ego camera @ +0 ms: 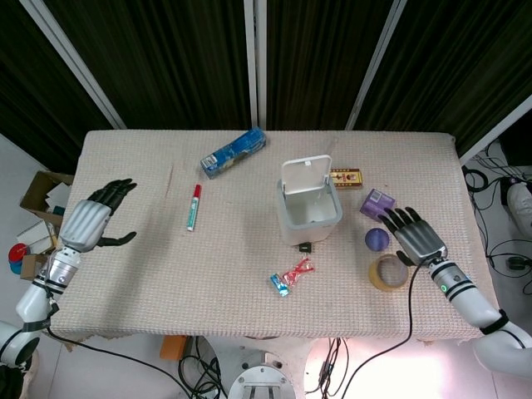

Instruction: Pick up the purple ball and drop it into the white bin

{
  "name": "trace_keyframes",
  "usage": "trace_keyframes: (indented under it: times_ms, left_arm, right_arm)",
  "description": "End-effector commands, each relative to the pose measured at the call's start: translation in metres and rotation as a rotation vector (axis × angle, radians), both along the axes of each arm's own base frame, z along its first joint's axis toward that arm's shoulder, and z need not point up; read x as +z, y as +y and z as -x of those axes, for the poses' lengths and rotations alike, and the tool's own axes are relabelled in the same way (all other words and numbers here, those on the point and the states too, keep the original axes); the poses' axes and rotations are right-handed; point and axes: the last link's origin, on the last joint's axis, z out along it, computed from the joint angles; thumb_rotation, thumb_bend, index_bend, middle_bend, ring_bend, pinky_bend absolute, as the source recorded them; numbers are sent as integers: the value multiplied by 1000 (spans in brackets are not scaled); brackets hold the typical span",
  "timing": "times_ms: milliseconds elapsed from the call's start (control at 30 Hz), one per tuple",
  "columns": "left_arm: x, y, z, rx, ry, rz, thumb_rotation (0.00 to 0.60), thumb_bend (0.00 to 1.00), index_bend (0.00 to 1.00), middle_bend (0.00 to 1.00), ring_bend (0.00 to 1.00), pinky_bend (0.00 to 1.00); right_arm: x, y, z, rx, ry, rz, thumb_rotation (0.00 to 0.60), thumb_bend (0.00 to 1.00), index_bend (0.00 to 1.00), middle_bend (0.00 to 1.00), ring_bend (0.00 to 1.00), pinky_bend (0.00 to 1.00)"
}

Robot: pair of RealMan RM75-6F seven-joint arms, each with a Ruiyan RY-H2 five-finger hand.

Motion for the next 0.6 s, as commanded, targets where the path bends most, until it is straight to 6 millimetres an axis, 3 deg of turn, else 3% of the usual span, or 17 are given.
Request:
trace_keyframes:
  times_ms: [33, 367, 600]
  left_arm:
    - [-1, 0, 0, 1, 1, 3, 511, 222, 69, 65, 71, 226]
    - [-3, 2, 2, 9, 6, 10, 519, 222, 72, 66, 71, 226]
    - [-5, 2, 4, 14, 6, 18, 523, 222, 72, 66, 71, 226]
  right_arm:
    - [0, -5, -7, 4, 16, -18, 600, 278, 0, 0, 0, 163]
    - [-13, -12, -10, -14, 2, -33, 600, 276, 0, 16, 59, 284]
    - [-19, -12, -13, 7, -5, -17, 600, 293, 9, 125, 190, 403]
